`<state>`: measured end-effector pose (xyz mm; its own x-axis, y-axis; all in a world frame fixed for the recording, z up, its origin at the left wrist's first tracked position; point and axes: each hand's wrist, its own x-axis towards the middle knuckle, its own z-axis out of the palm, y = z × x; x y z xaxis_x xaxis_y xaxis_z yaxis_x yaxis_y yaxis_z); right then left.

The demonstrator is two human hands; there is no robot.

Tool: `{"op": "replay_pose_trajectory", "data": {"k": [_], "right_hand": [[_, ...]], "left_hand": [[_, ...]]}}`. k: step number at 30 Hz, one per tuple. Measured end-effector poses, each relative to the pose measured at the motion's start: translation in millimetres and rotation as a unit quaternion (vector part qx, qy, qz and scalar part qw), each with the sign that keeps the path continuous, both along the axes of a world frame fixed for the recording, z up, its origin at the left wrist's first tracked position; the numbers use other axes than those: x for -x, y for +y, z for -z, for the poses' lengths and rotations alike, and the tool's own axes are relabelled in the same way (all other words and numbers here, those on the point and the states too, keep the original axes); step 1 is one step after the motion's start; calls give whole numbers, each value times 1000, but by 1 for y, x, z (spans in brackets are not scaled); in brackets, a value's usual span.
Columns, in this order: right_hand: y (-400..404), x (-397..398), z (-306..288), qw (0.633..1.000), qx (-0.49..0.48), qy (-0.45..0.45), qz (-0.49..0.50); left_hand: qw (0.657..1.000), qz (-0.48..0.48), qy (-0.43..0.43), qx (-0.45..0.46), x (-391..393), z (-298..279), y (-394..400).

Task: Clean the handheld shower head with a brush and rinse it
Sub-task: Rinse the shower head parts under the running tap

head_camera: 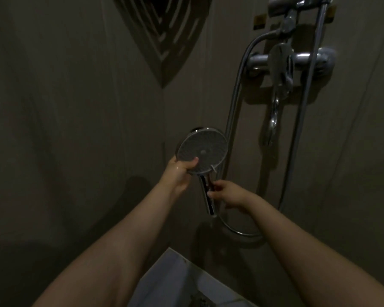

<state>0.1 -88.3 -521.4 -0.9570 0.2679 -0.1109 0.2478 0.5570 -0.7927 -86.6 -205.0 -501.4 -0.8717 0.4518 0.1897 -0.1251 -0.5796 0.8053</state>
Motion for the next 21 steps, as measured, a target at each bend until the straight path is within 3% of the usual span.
{"op": "replay_pose_trajectory", "data": {"k": [4,10,16,21], "right_hand": [[-4,21,-5,999,-13,34,11],[-9,41,-42,996,36,85,19],[-19,42,-120,997,48,65,7],[-38,33,-189,993,53,100,41]], "left_hand": [[999,-15,-25,-13,9,-6,-7],[999,-41,-20,-20,15,-61,-12],[999,-49,-20,-3,11,-136,-28],[996,-77,-6,42,1,-219,-47]]}}
